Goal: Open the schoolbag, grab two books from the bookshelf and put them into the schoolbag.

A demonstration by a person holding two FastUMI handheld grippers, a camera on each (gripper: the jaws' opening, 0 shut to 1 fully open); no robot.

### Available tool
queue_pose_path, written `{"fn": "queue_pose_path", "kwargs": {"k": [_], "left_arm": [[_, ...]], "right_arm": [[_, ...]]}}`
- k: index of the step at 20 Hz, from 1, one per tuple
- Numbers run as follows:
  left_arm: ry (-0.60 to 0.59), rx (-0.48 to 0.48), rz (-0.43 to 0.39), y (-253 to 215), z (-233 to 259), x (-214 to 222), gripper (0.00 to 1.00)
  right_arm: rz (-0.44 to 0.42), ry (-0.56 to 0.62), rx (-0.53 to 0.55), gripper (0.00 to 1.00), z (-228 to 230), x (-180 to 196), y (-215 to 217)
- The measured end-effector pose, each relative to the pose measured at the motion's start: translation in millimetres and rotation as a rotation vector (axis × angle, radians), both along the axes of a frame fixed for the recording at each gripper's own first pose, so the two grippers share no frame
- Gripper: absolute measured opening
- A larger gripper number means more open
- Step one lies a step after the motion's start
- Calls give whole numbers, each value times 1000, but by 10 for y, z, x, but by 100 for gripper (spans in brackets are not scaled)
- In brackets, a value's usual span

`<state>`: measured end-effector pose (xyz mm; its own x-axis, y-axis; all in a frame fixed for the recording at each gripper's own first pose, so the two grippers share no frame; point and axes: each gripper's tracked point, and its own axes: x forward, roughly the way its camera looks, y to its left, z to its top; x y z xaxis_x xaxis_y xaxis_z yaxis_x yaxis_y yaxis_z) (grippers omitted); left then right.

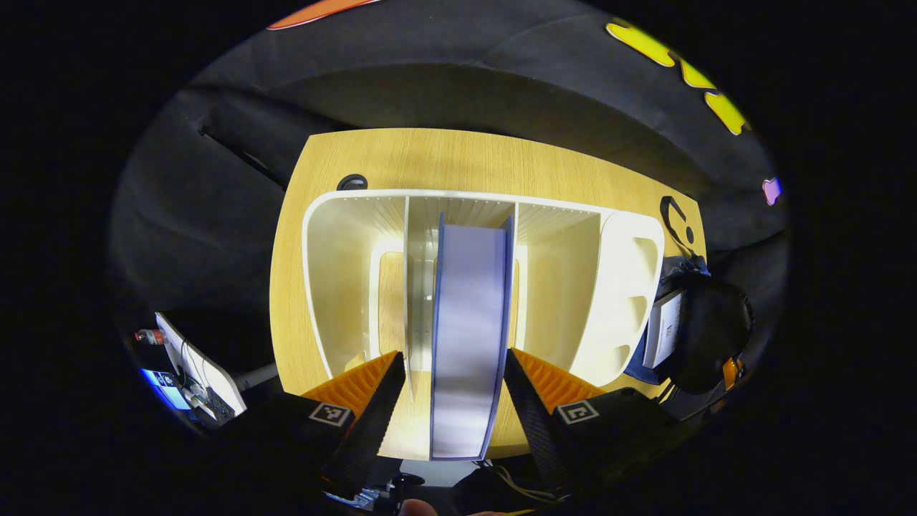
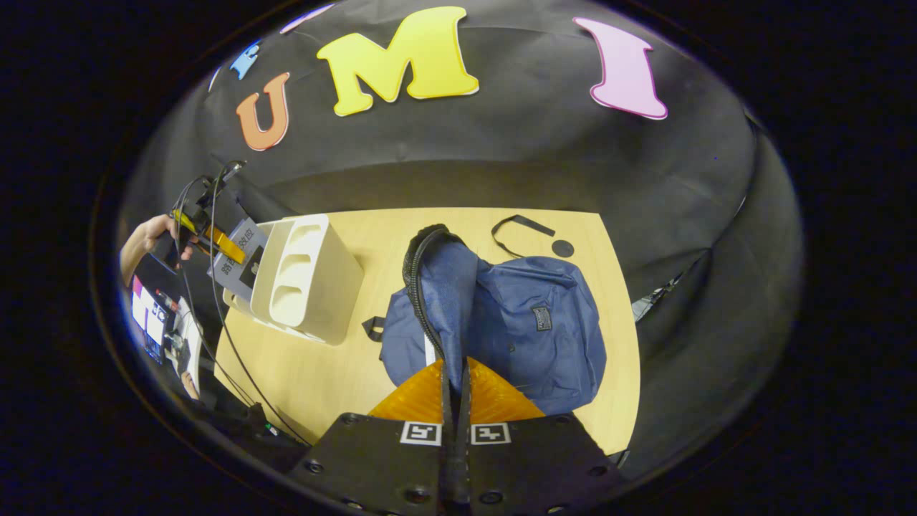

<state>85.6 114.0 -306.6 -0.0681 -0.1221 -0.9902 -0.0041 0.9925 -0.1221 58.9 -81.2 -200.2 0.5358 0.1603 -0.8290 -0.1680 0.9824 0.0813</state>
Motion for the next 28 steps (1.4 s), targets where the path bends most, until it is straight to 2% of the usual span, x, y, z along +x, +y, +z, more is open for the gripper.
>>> {"fn": "queue_pose_path", "kwargs": {"k": [1, 8, 13, 14, 16, 17, 18, 19, 20, 22, 24, 25, 26, 28], "left_arm": [[6, 6, -5, 2, -2, 1, 85], [53, 36, -10, 9, -52, -38, 65], [76, 57, 1, 45, -9, -84, 41], [80, 56, 5, 44, 23, -112, 46], [80, 63, 1, 76, 126, -169, 44], [77, 57, 1, 91, 202, -199, 47], [74, 49, 6, 98, 290, -250, 43], [68, 38, 10, 102, 404, -296, 47], [57, 28, 7, 119, 523, -349, 42], [19, 17, -4, 169, 802, -458, 46], [-28, -14, -2, 179, 1116, -595, 42], [-48, -37, 6, 172, 1277, -655, 46], [-70, -58, 20, 182, 1447, -715, 42], [-127, -95, 33, 234, 1764, -786, 40]], "right_arm": [[-2, 1, 1, 0, -7, 5, -11], [4, 6, 10, 1, -43, 7, 10], [6, 6, 14, 1, -50, 11, 14], [5, 6, 16, 1, -46, 13, 9], [6, 3, 17, 0, -46, 17, 2], [8, 3, 19, 0, -48, 11, 5], [9, 2, 22, 0, -47, 10, 11], [12, 3, 23, 1, -50, 13, 16], [15, 1, 25, 1, -52, 7, 19], [23, -2, 27, 1, -56, 2, 36], [30, -3, 31, 0, -70, -17, 63], [32, -4, 32, 0, -72, -25, 61], [34, -5, 36, 1, -72, -24, 69], [38, -10, 33, 0, -76, -28, 70]]}}
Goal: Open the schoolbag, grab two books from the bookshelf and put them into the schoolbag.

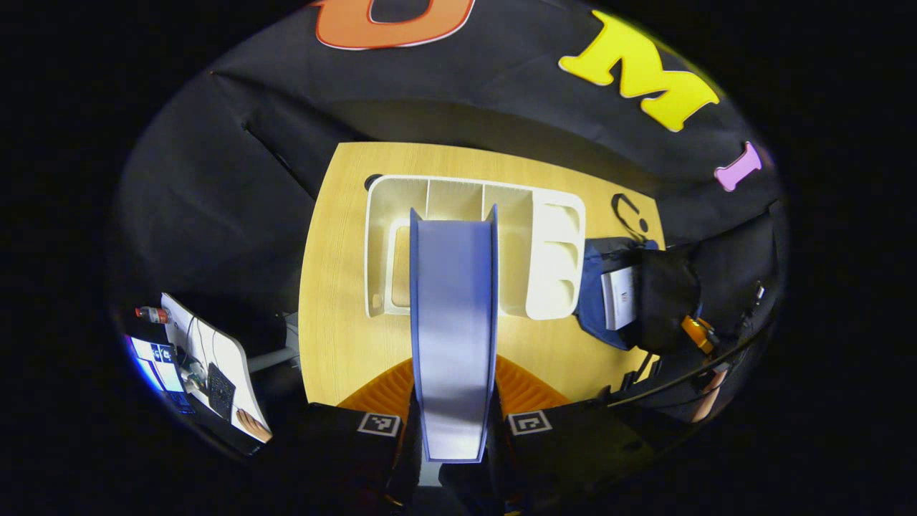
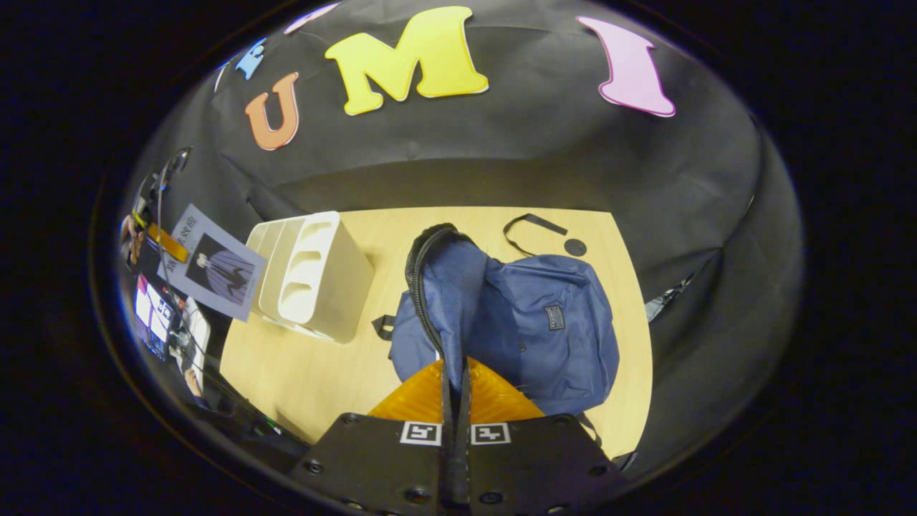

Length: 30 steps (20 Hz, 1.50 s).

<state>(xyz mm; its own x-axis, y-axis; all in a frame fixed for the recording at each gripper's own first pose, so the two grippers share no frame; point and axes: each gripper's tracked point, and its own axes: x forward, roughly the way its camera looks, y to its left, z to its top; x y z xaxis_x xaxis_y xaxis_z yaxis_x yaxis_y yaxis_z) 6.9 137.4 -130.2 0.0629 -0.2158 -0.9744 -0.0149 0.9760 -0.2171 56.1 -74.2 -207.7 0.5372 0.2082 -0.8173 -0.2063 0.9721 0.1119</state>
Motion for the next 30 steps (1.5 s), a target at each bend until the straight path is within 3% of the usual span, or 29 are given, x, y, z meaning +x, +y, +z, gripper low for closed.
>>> {"fn": "queue_pose_path", "kwargs": {"k": [1, 2, 4, 9, 12, 17, 20, 21, 22, 26, 30], "left_arm": [[-38, -10, 3, 45, 148, -18, 45], [-81, -17, 8, 54, 273, -1, 40], [-166, -64, 19, -19, 521, 64, 39], [-292, -311, 29, -653, 903, 125, 39], [-281, -464, 58, -1205, 856, 33, 39], [-177, -608, 76, -1808, 424, -229, 38], [-113, -636, 58, -2220, 119, -457, 39], [-101, -635, 46, -2373, -6, -535, 45], [-90, -640, 24, -2545, -114, -614, 39], [-86, -666, 17, -3225, -417, -737, 39], [-119, -621, 0, -3622, -810, -769, 39]], "right_arm": [[1, -2, 1, 0, 1, -14, -5], [1, -3, 3, 0, 3, -18, -9], [1, -6, 4, 0, 15, -26, -19], [-10, -14, 6, 0, 51, -23, -53], [-17, -9, 14, 1, 45, -22, -69], [-31, -17, 14, 0, 94, -11, -175], [-35, -23, 8, 1, 152, -14, -242], [-34, -24, 4, 1, 169, -25, -268], [-35, -25, 0, 1, 190, -28, -290], [-42, -20, 8, 1, 247, -40, -341], [-40, -19, 4, 0, 290, -41, -386]]}}
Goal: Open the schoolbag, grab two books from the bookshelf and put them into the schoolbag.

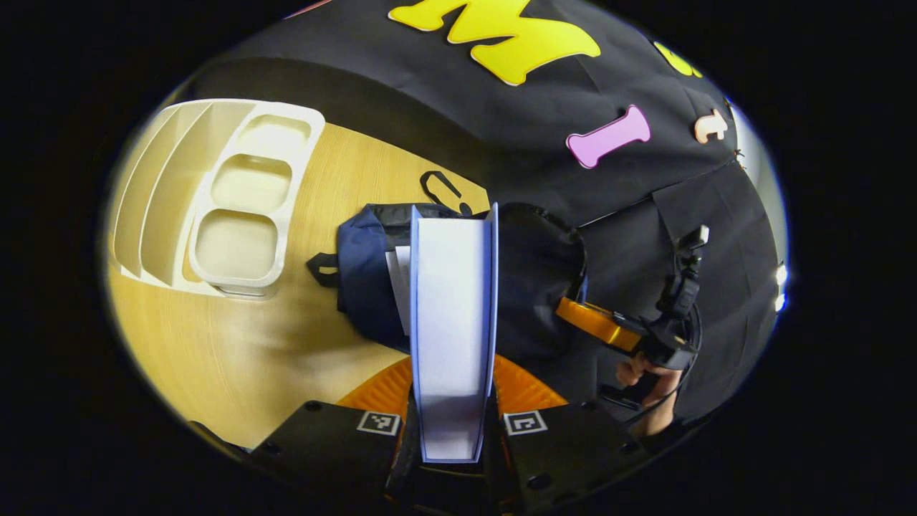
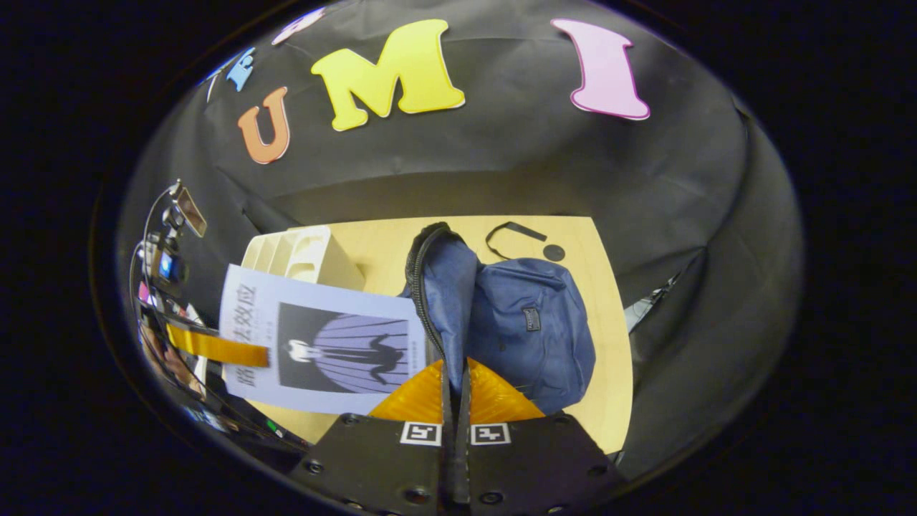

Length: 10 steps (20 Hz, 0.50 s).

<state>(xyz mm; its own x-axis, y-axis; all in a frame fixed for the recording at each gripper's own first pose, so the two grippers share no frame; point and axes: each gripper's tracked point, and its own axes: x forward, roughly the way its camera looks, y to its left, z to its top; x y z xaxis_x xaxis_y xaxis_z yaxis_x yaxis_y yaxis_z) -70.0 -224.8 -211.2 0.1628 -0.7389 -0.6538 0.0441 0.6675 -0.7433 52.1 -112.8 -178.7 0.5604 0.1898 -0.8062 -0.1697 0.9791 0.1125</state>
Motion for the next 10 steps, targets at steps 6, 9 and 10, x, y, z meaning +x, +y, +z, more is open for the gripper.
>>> {"fn": "queue_pose_path", "kwargs": {"k": [6, 9, 10], "left_arm": [[50, -63, 117, -321, -393, 205, 39], [84, -111, 130, -508, -575, 272, 39], [104, -139, 136, -583, -641, 277, 39]], "right_arm": [[5, -2, -12, 0, 80, -5, -67], [4, 3, -11, 0, 117, 14, -70], [6, 3, -16, 0, 125, 23, -85]]}}
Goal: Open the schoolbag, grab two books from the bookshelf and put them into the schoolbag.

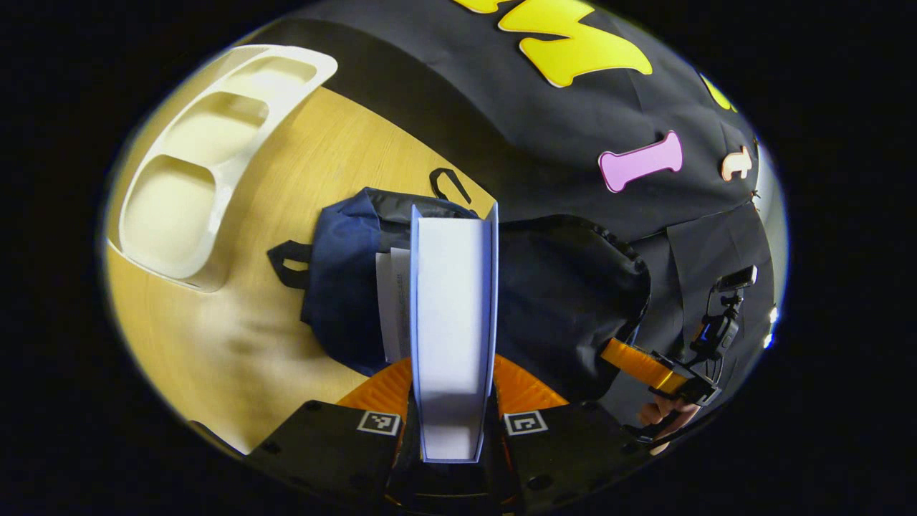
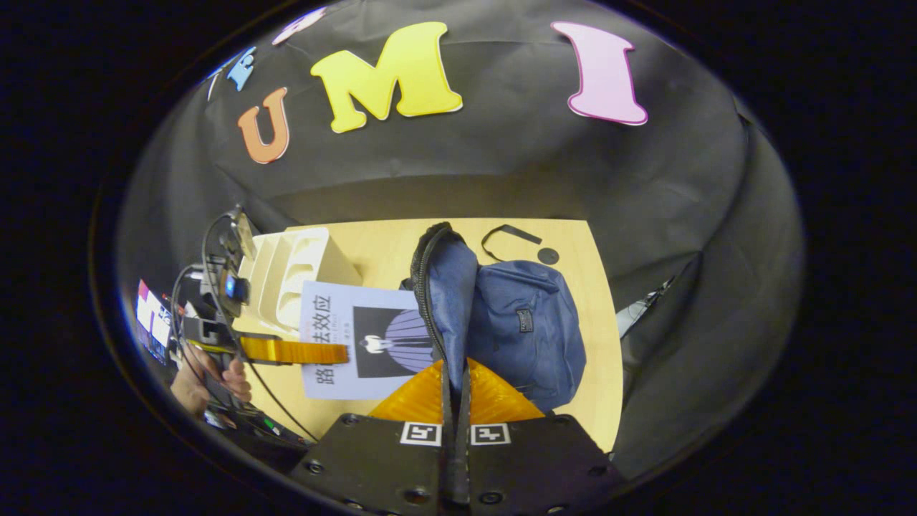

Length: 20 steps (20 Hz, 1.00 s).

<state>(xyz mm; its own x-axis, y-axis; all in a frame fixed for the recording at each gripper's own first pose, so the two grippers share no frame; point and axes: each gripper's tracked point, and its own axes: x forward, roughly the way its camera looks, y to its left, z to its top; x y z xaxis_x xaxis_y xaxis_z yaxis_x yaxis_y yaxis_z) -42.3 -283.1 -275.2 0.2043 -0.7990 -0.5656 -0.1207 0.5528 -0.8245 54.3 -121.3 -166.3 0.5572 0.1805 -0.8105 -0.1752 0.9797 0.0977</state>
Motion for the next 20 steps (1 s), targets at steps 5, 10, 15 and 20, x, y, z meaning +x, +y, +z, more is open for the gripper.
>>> {"fn": "queue_pose_path", "kwargs": {"k": [5, 10, 15, 20], "left_arm": [[90, -134, 73, -217, -283, 103, 39], [85, -190, 47, -509, -408, 216, 38], [110, -253, 25, -831, -548, 298, 39], [131, -286, 7, -975, -656, 313, 39]], "right_arm": [[-7, -16, -17, 0, 130, 106, -84], [15, -8, -36, 1, 142, 160, -1], [39, -3, -55, 0, 165, 218, 96], [49, 5, -66, 0, 168, 233, 147]]}}
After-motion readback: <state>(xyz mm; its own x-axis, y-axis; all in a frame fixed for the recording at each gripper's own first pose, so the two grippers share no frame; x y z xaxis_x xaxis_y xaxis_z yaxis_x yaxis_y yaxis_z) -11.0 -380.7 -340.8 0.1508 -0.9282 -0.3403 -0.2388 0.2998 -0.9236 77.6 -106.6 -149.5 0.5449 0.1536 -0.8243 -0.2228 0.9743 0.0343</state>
